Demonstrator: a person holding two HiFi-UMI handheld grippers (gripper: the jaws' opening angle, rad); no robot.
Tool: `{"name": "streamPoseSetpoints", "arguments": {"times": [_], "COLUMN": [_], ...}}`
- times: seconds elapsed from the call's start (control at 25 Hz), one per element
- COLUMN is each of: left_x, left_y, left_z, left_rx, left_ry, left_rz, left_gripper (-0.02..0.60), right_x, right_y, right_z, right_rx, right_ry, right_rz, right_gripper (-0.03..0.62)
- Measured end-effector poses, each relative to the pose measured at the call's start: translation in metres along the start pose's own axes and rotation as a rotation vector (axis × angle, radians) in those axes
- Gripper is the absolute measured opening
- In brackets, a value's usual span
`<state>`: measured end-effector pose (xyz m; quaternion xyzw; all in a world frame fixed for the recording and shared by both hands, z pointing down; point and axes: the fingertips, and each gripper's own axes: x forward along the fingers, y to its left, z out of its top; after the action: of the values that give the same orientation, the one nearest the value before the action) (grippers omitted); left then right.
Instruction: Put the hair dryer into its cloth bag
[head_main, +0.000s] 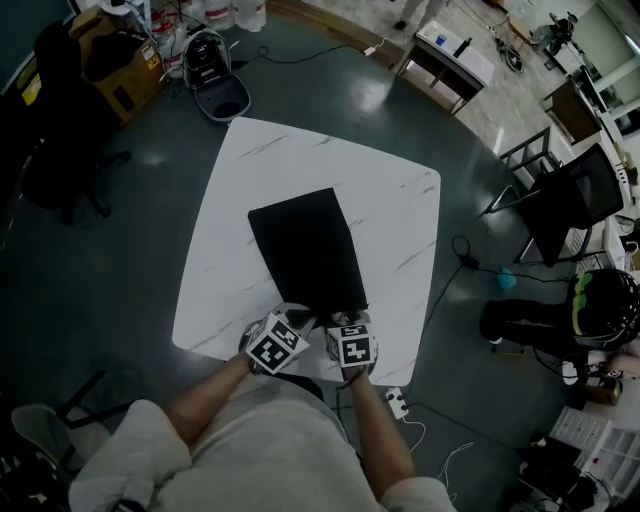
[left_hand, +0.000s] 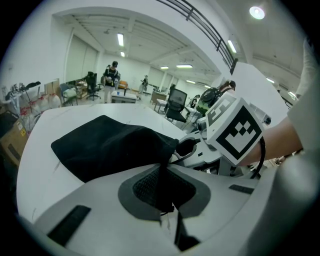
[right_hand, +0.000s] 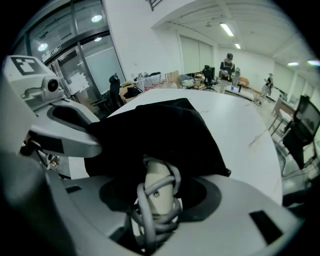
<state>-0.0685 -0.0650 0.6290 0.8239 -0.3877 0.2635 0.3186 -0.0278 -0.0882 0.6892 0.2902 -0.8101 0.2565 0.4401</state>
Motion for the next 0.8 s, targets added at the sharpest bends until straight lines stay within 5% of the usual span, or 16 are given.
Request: {"name": "streamPoseSetpoints", "arguments": {"times": [0.8], "left_x": [0.013], "left_y": [-0.002], "left_z": [-0.007], "left_rx": [0.002], "left_ry": [0.041], "left_rz": [-0.013], "left_gripper": [0.014], "right_x": [-0.003], "right_y": [-0.009], "right_z": [-0.017], "right_rx": [-0.129], "right_ry": [-0.080], "right_rz": [-0.070], "right_gripper": [0.263]}}
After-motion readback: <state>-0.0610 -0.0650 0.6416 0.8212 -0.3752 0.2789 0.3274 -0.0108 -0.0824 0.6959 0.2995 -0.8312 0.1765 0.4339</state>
